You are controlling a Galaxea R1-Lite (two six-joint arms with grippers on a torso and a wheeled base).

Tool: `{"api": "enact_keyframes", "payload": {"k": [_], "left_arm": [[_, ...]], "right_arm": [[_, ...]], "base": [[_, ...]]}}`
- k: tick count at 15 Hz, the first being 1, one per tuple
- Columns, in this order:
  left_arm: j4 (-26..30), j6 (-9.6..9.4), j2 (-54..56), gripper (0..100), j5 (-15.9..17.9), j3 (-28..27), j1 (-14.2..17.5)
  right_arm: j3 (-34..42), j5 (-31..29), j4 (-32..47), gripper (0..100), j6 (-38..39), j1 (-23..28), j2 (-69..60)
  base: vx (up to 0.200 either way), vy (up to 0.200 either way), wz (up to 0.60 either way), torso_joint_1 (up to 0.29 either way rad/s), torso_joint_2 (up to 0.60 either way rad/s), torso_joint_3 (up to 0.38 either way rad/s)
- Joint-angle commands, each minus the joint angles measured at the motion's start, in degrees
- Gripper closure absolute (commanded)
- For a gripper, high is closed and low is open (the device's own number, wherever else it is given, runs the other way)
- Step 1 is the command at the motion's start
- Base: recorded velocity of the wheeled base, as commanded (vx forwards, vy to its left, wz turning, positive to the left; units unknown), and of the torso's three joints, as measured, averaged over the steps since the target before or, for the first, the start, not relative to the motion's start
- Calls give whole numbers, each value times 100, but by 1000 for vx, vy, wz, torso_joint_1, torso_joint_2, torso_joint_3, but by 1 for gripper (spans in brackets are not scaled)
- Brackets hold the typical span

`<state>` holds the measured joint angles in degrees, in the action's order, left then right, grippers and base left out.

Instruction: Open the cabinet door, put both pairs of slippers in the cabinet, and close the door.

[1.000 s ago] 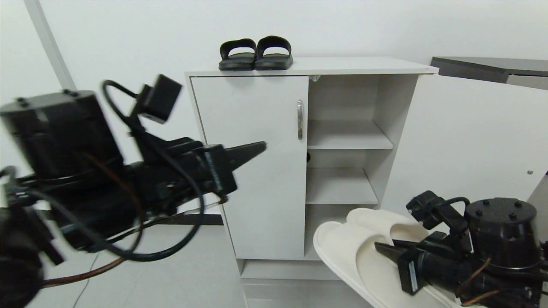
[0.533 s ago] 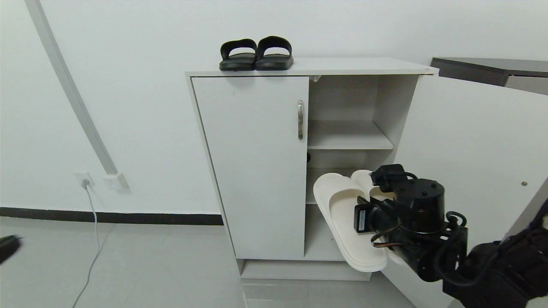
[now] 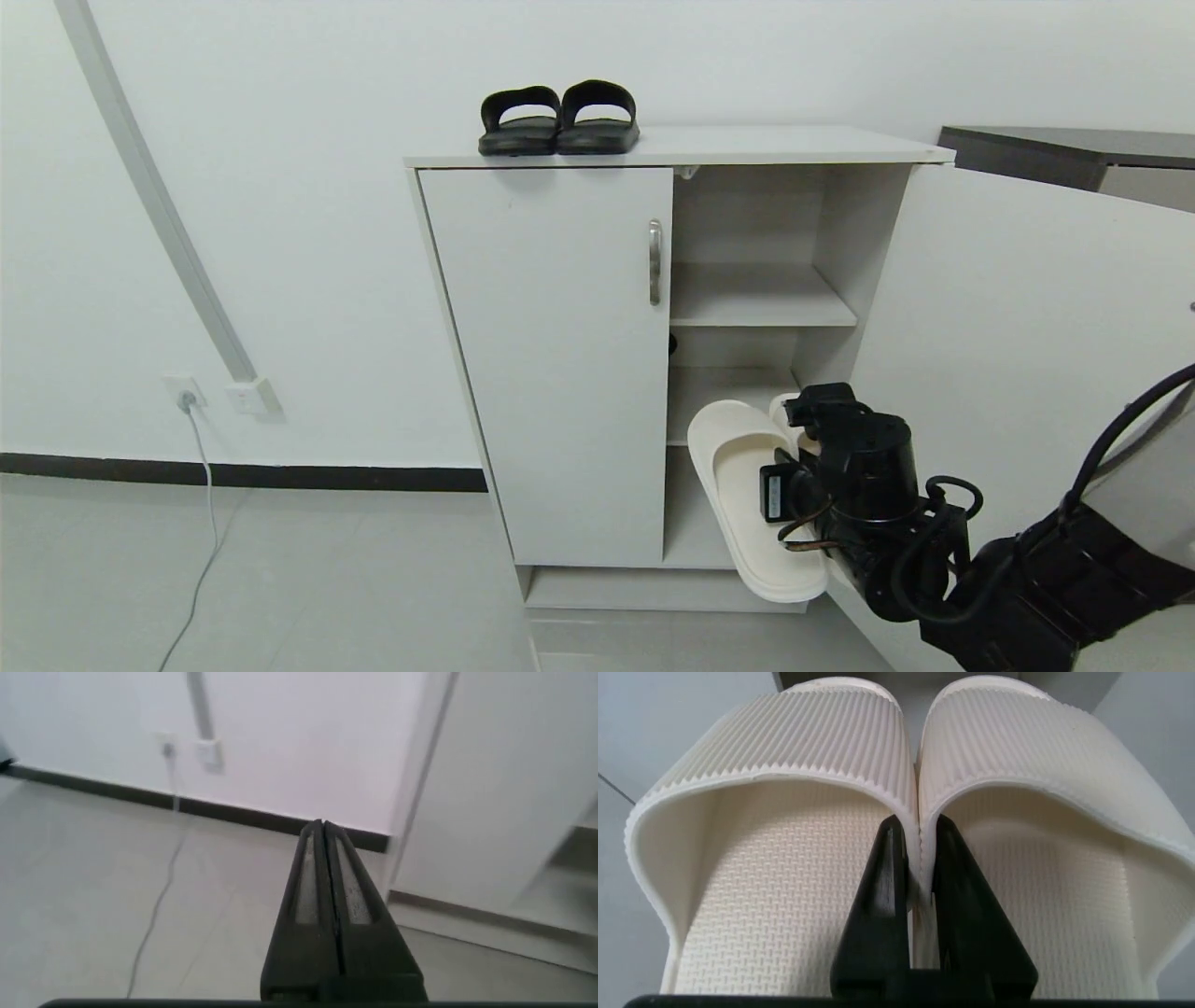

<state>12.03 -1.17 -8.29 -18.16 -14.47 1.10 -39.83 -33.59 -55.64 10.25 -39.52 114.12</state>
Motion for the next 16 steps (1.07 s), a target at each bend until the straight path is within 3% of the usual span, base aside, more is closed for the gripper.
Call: {"api": "enact_keyframes", "payload": {"k": [1,3,5,7,9,10,12,13,16], "left_arm": [[-526,3,425,100,-29,753,198],[-1282,-76,469,100,67,1368,128],[-1414,-94,829,100,516,1412,-101],[-1423,-111,829,100,850,1421,-101],[-1423,-68,829,100,1359,1421,-101],[-1177,240,829,100,2098,1421,-110],[-1203,73,829,100,2194,1429,-110],[-1203,-103,829,100,2186,1438,-110],[-1203,3,829,100,2203,1429,-110]], "right_arm": [[89,-8,-35,100,3,-56,14],[159,1,-184,100,-14,-64,14],[159,1,-184,100,-6,-56,32],[151,1,-219,100,-6,-64,137],[159,1,-334,100,-14,-64,190],[186,1,-413,100,-32,-64,208],[195,1,-422,100,-32,-73,216],[195,1,-422,100,-32,-73,225],[203,1,-439,100,-32,-100,225]], "base": [[0,0,0,0,0,0],[0,0,0,0,0,0],[0,0,0,0,0,0],[0,0,0,0,0,0],[0,0,0,0,0,0],[0,0,0,0,0,0],[0,0,0,0,0,0],[0,0,0,0,0,0],[0,0,0,0,0,0]]}}
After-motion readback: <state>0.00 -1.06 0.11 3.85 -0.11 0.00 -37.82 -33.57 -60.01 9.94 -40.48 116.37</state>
